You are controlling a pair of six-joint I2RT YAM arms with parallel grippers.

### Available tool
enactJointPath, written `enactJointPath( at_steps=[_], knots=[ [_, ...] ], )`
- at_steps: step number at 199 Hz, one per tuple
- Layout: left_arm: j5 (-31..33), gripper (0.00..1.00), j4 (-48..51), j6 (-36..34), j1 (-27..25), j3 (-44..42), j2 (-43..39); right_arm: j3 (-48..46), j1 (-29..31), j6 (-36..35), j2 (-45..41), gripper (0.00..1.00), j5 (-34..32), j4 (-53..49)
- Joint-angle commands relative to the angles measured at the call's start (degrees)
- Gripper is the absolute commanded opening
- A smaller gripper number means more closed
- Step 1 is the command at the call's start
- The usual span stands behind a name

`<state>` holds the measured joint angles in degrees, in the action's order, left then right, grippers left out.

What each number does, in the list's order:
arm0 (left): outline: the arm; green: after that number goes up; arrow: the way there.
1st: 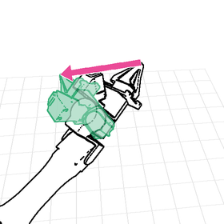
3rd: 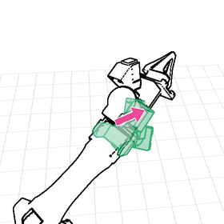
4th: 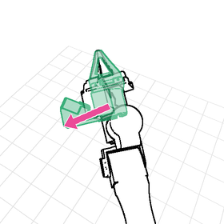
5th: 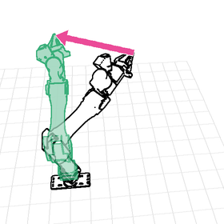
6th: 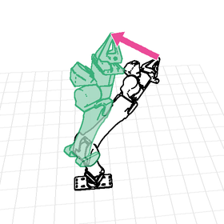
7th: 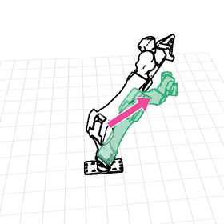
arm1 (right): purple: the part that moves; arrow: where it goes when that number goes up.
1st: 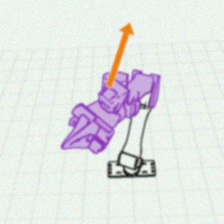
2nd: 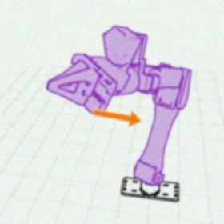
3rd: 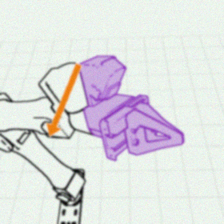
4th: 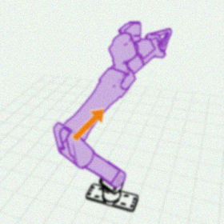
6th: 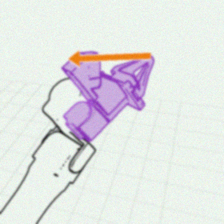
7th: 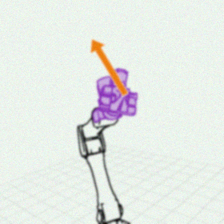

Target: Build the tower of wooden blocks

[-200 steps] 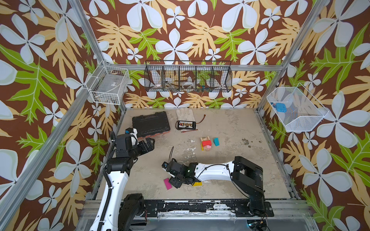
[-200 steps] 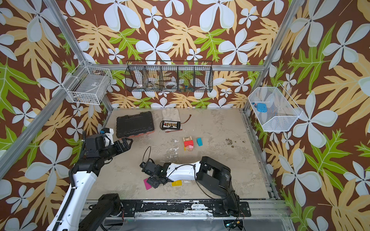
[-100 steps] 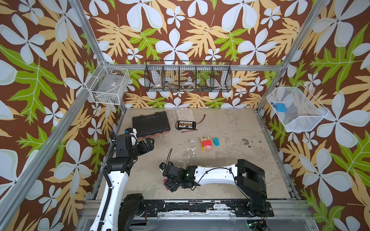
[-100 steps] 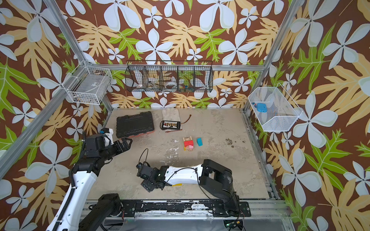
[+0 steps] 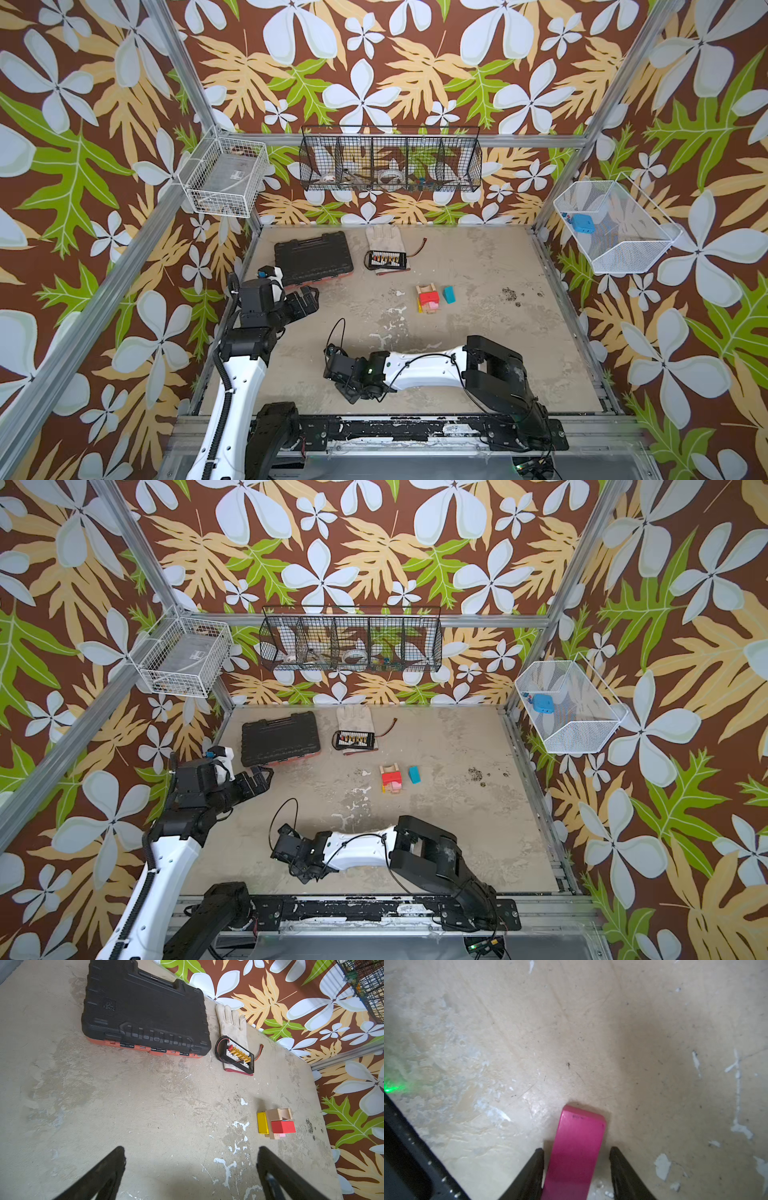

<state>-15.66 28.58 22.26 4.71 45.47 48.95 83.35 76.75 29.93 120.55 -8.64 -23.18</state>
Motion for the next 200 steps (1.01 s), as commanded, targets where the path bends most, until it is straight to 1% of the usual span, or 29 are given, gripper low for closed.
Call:
enactJointPath(
  at_steps=[1,38,60,80,131,200],
  knots=[
    [0.2,1.00,-0.3,-0.2,0.1,0.2,0.0,0.2,0.0,2.1,0.6,0.43,-2.6,-3.2],
    [0.2,1.00,-0.3,-0.2,0.1,0.2,-0.1,-0.7,-0.3,3.1,-0.9,0.31,-5.6,-4.7],
    [0.3,1.00,-0.3,-0.2,0.1,0.2,-0.2,-2.9,-1.3,2.9,-2.8,0.23,-4.7,-3.5],
    [0.4,1.00,-0.3,-0.2,0.1,0.2,-0.3,-5.1,-3.3,2.9,-4.8,0.19,-3.4,-2.9],
    [0.4,1.00,-0.3,-0.2,0.0,0.2,-0.3,-11.3,-9.1,2.1,-12.4,0.19,-5.1,-2.8],
    [0.5,1.00,-0.2,-0.1,0.0,0.2,-0.3,-14.3,-15.8,0.4,-23.2,0.19,-7.4,-4.4]
  ],
)
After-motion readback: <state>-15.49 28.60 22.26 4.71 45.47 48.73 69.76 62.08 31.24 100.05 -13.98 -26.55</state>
